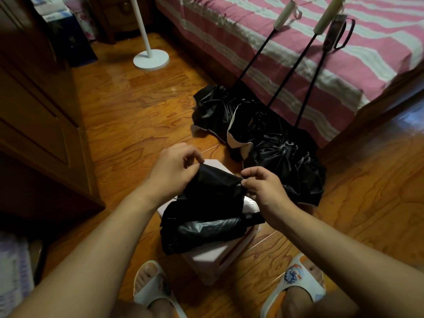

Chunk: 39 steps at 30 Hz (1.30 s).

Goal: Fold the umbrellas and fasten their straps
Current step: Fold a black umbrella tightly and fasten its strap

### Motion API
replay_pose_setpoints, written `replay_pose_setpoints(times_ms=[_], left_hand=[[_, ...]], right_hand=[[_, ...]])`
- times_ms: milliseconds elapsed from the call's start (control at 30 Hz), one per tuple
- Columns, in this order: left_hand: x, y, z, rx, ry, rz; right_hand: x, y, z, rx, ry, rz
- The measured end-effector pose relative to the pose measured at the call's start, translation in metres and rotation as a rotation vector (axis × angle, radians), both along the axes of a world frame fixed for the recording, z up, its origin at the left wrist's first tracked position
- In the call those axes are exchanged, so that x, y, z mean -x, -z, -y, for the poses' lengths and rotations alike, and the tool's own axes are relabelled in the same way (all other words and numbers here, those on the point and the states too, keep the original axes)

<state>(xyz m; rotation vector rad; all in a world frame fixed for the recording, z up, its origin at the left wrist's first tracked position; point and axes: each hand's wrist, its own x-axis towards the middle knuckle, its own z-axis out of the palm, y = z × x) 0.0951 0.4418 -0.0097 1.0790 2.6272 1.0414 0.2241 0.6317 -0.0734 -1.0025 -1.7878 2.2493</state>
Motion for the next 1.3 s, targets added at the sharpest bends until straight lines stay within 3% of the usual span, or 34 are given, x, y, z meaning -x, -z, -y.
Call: replay_pose_setpoints(times_ms=[67, 133, 200, 333, 467, 633, 767, 867, 1000, 1133, 1300], left_hand=[[-0.003, 0.001, -0.002, -0.116, -0.158, 0.133], [-0.007, 0.000, -0.007, -0.322, -0.356, 0.510], [-0.011, 0.002, -0.011, -0.365, -0.412, 0.786], [-0.024, 0.006, -0.014, -0.214, -0.228, 0.629], [-0.018, 0.010, -0.019, -0.281, -0.408, 0.482], [-0.013, 0.014, -0.021, -0.221, -0.350, 0.655], [-0.013, 0.013, -0.024, -0.379, -0.341, 0.845], [-0.013, 0.008, -0.023, -0.468, -0.281, 0.780], [-0.017, 0.006, -0.023, -0.521, -0.330, 0.754], [-0.020, 0.008, -0.022, -0.537, -0.402, 0.806], [-0.022, 0.006, -0.023, -0.573, -0.380, 0.865]], right_hand=[[0.000, 0.000, 0.001, -0.006, 0.024, -0.024], [-0.001, 0.002, 0.002, 0.016, 0.061, -0.046], [-0.002, 0.003, 0.002, 0.044, 0.079, -0.070], [-0.001, 0.002, 0.004, 0.094, 0.093, -0.080], [-0.001, 0.002, -0.002, 0.284, 0.207, -0.099], [-0.003, 0.001, -0.001, 0.339, 0.158, -0.116], [-0.004, -0.001, 0.000, 0.270, 0.113, -0.111], [-0.006, -0.005, -0.001, 0.258, 0.129, -0.114], [-0.007, -0.012, -0.002, 0.440, 0.239, -0.138], [-0.005, -0.014, 0.000, 0.052, 0.102, 0.058], [-0.007, -0.010, 0.007, 0.026, -0.054, 0.103]])
